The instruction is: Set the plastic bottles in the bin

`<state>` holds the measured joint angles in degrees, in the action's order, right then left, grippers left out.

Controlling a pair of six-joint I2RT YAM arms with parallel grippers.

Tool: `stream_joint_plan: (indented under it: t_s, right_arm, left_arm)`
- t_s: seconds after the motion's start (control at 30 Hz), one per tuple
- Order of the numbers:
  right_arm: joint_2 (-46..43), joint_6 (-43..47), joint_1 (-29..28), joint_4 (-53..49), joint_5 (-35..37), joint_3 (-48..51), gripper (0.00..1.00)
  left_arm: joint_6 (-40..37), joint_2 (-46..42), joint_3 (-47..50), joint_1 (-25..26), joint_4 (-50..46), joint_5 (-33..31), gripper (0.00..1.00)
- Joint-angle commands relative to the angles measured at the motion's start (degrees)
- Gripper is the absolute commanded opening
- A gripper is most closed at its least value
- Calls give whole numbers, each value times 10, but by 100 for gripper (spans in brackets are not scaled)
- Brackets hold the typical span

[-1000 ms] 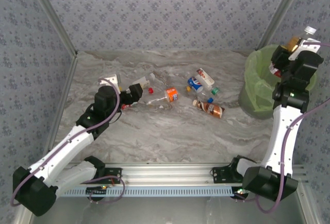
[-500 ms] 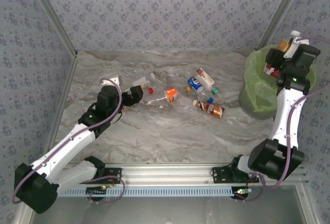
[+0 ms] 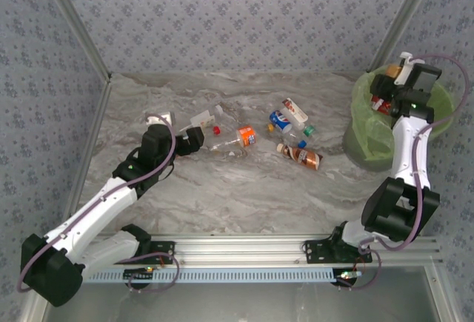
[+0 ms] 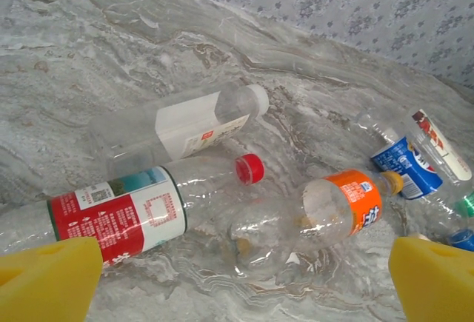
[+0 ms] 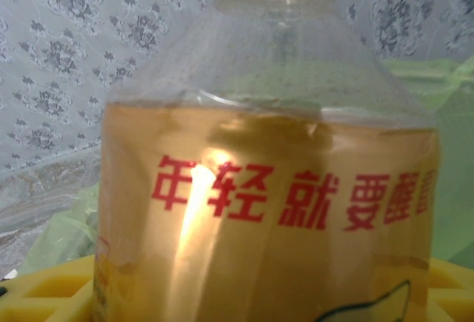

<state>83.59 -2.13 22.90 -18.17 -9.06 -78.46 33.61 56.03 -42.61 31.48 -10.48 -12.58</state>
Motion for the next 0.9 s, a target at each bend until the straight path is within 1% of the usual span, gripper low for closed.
stream_joint_plan:
  t_s: [0.0,0.13,0.23,0.3,0.33,0.4,0.5,0.63,0.7,0.8,0.87]
  right_arm:
    - [11,-3,-5,-1,11,2,70]
    - [10,3,-8,-25,15,-6,76]
    - [5,3,-9,-35,10,-7,79]
    - [0,0,-9,-36,10,-5,81]
    - [-3,-3,-10,-37,11,-4,85]
    - [-8,-7,-10,-36,14,-3,87]
    - [-20,-14,-10,-37,17,-3,89]
    - [-41,-25,-11,-38,18,0,89]
    - [-54,-33,-12,-39,21,1,90]
    - [-76,-49,-13,-41,32,6,92]
    - [-94,-61,-12,-39,39,14,94]
  left_arm:
    - [-9,-3,-16,-3,-21,-21,99]
    - [-21,-1,-14,-3,-26,-31,99]
    - [-59,10,-18,-8,-34,-25,99]
    - [-80,24,-27,-18,-49,-16,99]
    - [-87,32,-33,-25,-58,-13,99]
    - [-97,43,-40,-39,-71,-8,99]
    - [-115,50,-37,-69,-69,14,99]
    - [-153,57,-35,-122,-72,72,99]
    - [-167,65,-37,-143,-80,86,99]
    - [-166,77,-39,-172,-90,91,99]
    - [-159,90,-47,-192,-100,108,99]
